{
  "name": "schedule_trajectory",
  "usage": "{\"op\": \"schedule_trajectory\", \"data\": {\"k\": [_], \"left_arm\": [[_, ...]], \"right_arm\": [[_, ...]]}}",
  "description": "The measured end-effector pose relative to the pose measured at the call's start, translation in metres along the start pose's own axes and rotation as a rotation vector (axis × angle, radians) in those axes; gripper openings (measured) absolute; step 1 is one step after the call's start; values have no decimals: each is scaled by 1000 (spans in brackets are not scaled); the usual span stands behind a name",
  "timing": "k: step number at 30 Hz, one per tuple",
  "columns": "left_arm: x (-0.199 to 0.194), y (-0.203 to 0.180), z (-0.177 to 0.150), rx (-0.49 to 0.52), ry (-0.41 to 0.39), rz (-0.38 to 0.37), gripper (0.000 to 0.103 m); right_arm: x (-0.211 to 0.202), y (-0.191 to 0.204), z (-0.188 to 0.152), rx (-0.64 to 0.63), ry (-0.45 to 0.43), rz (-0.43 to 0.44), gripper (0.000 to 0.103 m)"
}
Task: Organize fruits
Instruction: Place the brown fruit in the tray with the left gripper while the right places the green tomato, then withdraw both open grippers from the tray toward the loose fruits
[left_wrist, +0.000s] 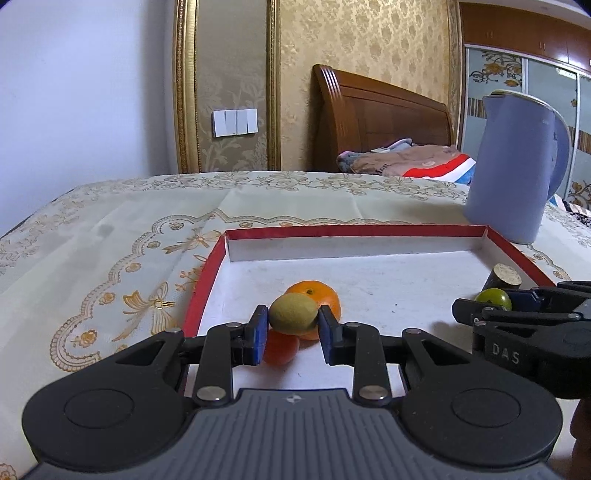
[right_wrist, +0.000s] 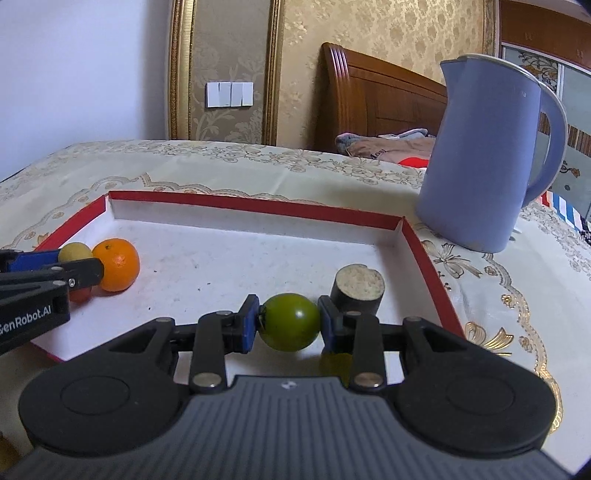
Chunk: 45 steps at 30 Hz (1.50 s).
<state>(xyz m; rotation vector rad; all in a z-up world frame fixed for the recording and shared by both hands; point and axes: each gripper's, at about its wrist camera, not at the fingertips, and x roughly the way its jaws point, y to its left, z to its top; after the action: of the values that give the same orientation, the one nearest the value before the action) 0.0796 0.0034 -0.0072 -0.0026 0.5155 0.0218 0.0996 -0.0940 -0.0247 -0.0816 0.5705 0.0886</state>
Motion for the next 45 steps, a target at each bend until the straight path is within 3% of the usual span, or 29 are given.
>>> {"op": "schedule_trajectory", "data": {"k": [9,12,13,16,20,27,28,33,45], "left_arm": [[7,5,4,-21,12,2,32],[10,9,5,-46,27,22,56],[11,13,5,-63,33,22,58],[12,18,6,-95,44,1,58],[12,14,5,-65,36,12,58],[14,17,5,-89,61,-1,68],[14,18,5,-89,62,-2,68],[13,17,4,-79,64,3,68],[13,17,4,-81,67,-4,71]], "right_arm": [[11,-3,5,23,6,-30,32],[11,-3,5,24,5,-32,32],[10,-3,5,24,3,-32,32],[10,-2,4,18,3,-30,33],[9,-2,3,18,0,-24,33],[6,-2,3,21,-12,-23,40],[5,-3,3,25,-13,-20,41],[-3,-4,2,34,-54,-35,73],[-18,-4,0,37,-122,-60,101]]}}
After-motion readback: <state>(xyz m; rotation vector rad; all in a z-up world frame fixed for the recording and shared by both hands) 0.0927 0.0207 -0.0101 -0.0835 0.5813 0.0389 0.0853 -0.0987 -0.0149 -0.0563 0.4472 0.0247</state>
